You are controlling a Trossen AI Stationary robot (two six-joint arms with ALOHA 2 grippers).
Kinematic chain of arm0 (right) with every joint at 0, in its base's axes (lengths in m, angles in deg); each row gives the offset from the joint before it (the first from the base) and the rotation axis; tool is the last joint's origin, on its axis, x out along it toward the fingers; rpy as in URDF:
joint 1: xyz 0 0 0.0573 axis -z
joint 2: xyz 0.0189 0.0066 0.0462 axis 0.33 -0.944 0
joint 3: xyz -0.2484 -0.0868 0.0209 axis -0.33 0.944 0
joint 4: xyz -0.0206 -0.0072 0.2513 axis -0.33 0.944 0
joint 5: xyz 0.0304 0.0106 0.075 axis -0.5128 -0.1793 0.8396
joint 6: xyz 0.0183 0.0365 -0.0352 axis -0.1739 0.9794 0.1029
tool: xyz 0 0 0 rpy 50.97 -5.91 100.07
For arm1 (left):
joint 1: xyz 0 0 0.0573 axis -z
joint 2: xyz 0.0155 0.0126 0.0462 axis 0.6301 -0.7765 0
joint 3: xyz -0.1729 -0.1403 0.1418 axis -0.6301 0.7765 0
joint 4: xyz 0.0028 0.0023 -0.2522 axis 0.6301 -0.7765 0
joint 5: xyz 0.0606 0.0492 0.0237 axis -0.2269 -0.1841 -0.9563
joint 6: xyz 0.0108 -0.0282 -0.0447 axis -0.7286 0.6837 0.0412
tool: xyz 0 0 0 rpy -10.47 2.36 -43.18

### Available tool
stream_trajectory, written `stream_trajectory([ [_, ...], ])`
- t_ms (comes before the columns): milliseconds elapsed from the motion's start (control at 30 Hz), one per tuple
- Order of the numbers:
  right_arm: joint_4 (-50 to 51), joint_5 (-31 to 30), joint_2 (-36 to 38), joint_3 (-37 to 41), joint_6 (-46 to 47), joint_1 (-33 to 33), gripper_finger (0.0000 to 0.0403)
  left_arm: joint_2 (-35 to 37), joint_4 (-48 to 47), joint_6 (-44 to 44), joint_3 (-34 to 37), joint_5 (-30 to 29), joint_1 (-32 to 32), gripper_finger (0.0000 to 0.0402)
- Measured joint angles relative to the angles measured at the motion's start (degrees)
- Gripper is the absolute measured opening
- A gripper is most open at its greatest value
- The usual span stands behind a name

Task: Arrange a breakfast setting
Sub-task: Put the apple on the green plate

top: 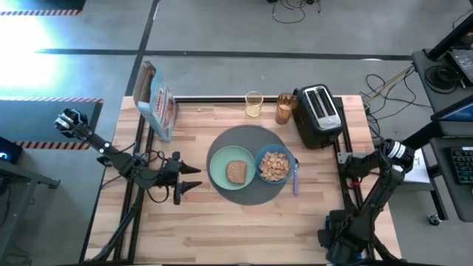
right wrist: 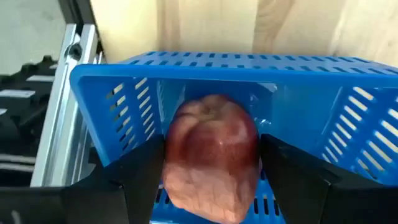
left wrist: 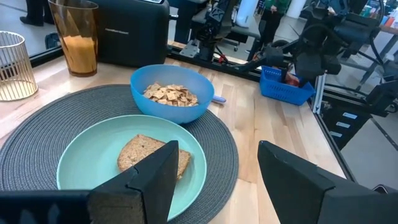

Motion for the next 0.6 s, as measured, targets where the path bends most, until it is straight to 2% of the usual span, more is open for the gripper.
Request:
stream_trajectory([
  [200, -0.1, 1.5, 0.0, 0.0, -0.8, -0.1, 0.0251, 0.0, 0.3, -0.6, 0.0, -0.2, 0.0, 0.0205],
  [367, -0.1, 1.6, 0.0, 0.1, -0.6, -0.2, 0.0251, 0.0, 2.5, -1.6, 0.0, -4.5, 0.0, 0.0205],
  [600, -1.4, 1.7, 0.0, 0.7, -0.6, -0.2, 0.0256, -0.3, 2.6, -1.6, 0.0, -4.5, 0.0, 0.0205],
])
